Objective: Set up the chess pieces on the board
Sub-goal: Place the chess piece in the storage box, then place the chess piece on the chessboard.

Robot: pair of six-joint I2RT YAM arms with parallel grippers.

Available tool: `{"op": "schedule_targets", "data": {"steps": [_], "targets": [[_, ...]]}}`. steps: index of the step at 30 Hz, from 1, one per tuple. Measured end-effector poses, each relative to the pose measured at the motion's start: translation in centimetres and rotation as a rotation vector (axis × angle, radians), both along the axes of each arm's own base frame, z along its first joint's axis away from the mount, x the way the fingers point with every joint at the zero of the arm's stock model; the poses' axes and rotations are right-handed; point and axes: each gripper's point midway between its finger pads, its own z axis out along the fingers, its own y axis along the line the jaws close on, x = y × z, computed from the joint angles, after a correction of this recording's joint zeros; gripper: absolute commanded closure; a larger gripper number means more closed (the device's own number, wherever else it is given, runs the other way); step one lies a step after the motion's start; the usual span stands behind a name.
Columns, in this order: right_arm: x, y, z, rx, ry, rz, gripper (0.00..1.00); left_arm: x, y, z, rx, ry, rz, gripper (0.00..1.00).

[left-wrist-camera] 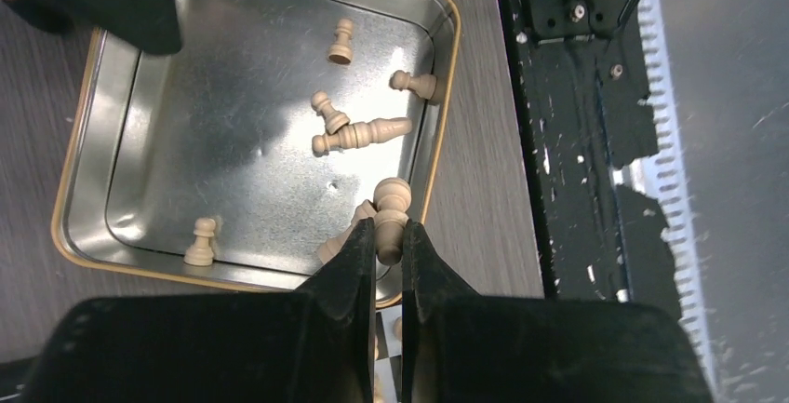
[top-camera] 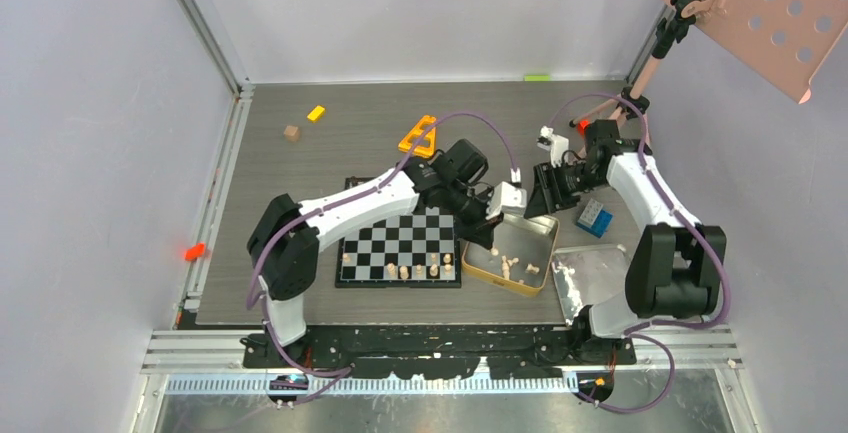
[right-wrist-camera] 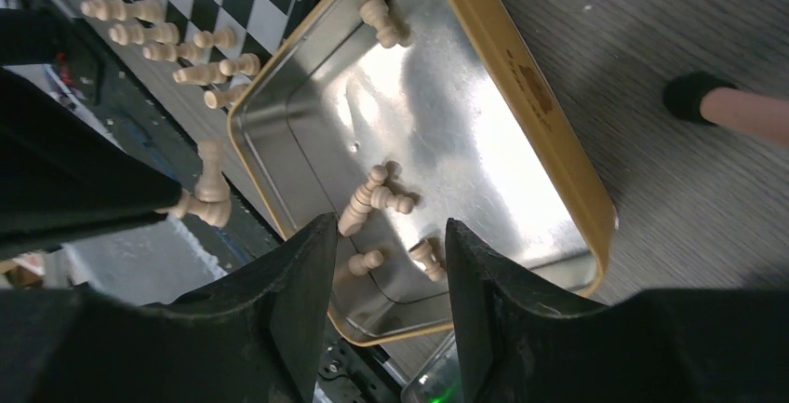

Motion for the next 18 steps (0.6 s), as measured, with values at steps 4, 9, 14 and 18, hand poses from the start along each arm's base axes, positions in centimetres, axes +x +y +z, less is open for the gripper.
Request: {"op": "schedule_targets", "data": {"steps": [4,9,14,18], "targets": [[0.8,1.3,-0.3,0.089,0.088,-0.005,0.46,-1.5,-0.3,-0.1,0.030,-0.111,-0.088,1.00],[1.0,3.2,-0.1,0.171,0.174,0.019,0.41,-2.3,-1.3,0.6,0.049,-0.198,-0.168,1.00],[-0.3,5.9,-0.3,0.209,0.252,0.097,0.40,-1.6,-2.0,-0.2,0.084,-0.237,-0.197,1.00],[-1.8,7.4,-0.7,0.226,0.323,0.152,0.40,-1.3,-1.7,-1.6,0.132,-0.240,-0.209,1.00]]}}
